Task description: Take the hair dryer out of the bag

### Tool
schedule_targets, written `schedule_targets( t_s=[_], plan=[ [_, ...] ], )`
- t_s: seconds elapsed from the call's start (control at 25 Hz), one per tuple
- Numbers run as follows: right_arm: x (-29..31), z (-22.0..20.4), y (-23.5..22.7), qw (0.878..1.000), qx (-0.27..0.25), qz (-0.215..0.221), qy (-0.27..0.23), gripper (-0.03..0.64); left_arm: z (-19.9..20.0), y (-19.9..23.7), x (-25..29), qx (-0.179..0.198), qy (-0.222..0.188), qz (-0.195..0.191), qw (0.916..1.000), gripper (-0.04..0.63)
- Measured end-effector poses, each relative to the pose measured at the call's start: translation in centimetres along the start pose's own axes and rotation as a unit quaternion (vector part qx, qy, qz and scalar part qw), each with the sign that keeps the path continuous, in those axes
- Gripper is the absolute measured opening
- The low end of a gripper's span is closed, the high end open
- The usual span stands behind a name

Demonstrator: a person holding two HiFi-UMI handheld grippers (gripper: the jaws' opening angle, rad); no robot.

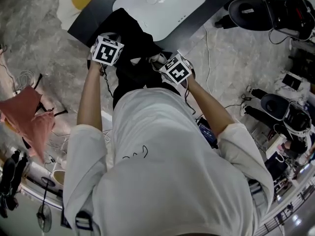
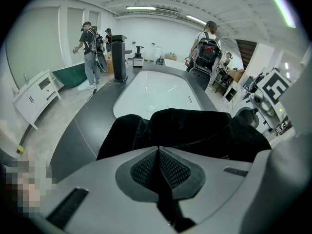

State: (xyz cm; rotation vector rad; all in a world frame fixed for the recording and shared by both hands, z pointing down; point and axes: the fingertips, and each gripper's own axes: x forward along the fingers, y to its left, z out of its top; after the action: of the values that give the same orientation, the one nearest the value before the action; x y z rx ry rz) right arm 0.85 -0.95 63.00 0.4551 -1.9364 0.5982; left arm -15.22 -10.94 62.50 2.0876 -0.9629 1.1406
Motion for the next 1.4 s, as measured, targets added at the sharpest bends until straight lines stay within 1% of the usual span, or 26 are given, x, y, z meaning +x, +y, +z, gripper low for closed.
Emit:
schedule_targets(
  t_s=[0.08, 0.16, 0.28, 0.36, 0.4, 0.44, 0.48, 0.52, 0.56, 0.6, 0.64, 0.68, 0.72, 0.76, 0.84, 0.92, 0.96, 1.08, 1.16, 1.24, 1.4],
  plan=[
    [0.3, -0.1, 0.1, 0.999, 0.026, 0.024, 0.002, 0.203, 0.0, -0.1, 0.1, -0.002, 0.002, 0.004, 1.0, 0.02],
    [0.2, -0.2, 0.8, 0.995, 0.076, 0.07, 0.013, 0.192, 0.0, -0.2, 0.1, -0.005, 0.003, 0.009, 0.9999, 0.02],
    [-1.0, 0.3, 2.0, 0.976, 0.162, 0.144, 0.017, 0.186, 0.2, 0.4, 0.3, -0.004, 0.004, 0.027, 0.9996, 0.02],
    [-2.0, 0.4, 2.3, 0.962, 0.206, 0.181, 0.014, 0.183, 0.2, 1.0, 0.2, 0.001, 0.007, 0.042, 0.9991, 0.02],
    [-2.4, 0.4, 2.3, 0.957, 0.218, 0.19, 0.014, 0.183, 0.2, 1.3, 0.1, 0.002, 0.009, 0.047, 0.9989, 0.02],
    [-2.7, 0.2, 2.3, 0.958, 0.215, 0.191, 0.014, 0.181, 0.1, 1.6, 0.0, 0.0, 0.01, 0.049, 0.9987, 0.02],
    [-3.0, 0.0, 2.2, 0.964, 0.194, 0.179, 0.016, 0.179, 0.1, 1.8, 0.0, -0.004, 0.011, 0.051, 0.9986, 0.02],
    [-3.1, -0.1, 2.1, 0.976, 0.153, 0.155, 0.019, 0.179, 0.0, 2.0, 0.0, -0.01, 0.011, 0.052, 0.9985, 0.02],
    [-3.3, -0.1, 1.9, 0.988, 0.098, 0.121, 0.022, 0.179, -0.1, 2.2, 0.0, -0.017, 0.011, 0.055, 0.9983, 0.02],
    [-3.6, 0.3, 1.8, 0.996, 0.038, 0.083, 0.021, 0.178, -0.1, 2.6, -0.1, -0.025, 0.009, 0.061, 0.9978, 0.02],
    [-3.9, 0.7, 1.8, 0.999, -0.017, 0.049, 0.017, 0.178, -0.2, 3.0, -0.2, -0.035, 0.006, 0.07, 0.9969, 0.02],
    [-4.2, 1.2, 1.9, 0.998, -0.063, 0.024, 0.01, 0.178, -0.3, 3.5, -0.4, -0.046, 0.001, 0.081, 0.9957, 0.02],
    [-4.3, 1.5, 1.9, 0.995, -0.098, 0.006, 0.001, 0.179, -0.4, 4.0, -0.7, -0.058, -0.004, 0.09, 0.9942, 0.02],
    [-4.3, 1.6, 2.0, 0.993, -0.121, -0.003, -0.006, 0.179, -0.5, 4.5, -0.9, -0.07, -0.009, 0.097, 0.9928, 0.02],
    [-4.3, 1.5, 1.9, 0.989, -0.143, -0.01, -0.017, 0.179, -0.7, 5.2, -1.3, -0.087, -0.015, 0.102, 0.9909, 0.02],
    [-4.4, 1.5, 1.6, 0.987, -0.16, -0.019, -0.029, 0.179, -0.8, 5.7, -1.4, -0.091, -0.014, 0.107, 0.99, 0.02],
    [-4.6, 1.6, 1.5, 0.983, -0.176, -0.028, -0.036, 0.179, -0.9, 6.0, -1.4, -0.09, -0.012, 0.112, 0.9896, 0.02],
    [-4.7, 2.0, 1.2, 0.968, -0.236, -0.063, -0.057, 0.179, -0.9, 7.0, -1.5, -0.094, -0.004, 0.119, 0.9885, 0.02],
    [-4.5, 2.1, 0.9, 0.963, -0.252, -0.073, -0.064, 0.179, -0.9, 7.2, -1.3, -0.096, 0.0, 0.117, 0.9885, 0.02],
    [-4.2, 2.0, 0.7, 0.967, -0.236, -0.067, -0.067, 0.179, -0.9, 7.4, -1.2, -0.095, 0.004, 0.12, 0.9882, 0.02],
    [-3.9, 1.9, 0.3, 0.982, -0.169, -0.044, -0.071, 0.179, -1.5, 8.5, -1.4, -0.101, 0.013, 0.14, 0.9849, 0.02]
  ],
)
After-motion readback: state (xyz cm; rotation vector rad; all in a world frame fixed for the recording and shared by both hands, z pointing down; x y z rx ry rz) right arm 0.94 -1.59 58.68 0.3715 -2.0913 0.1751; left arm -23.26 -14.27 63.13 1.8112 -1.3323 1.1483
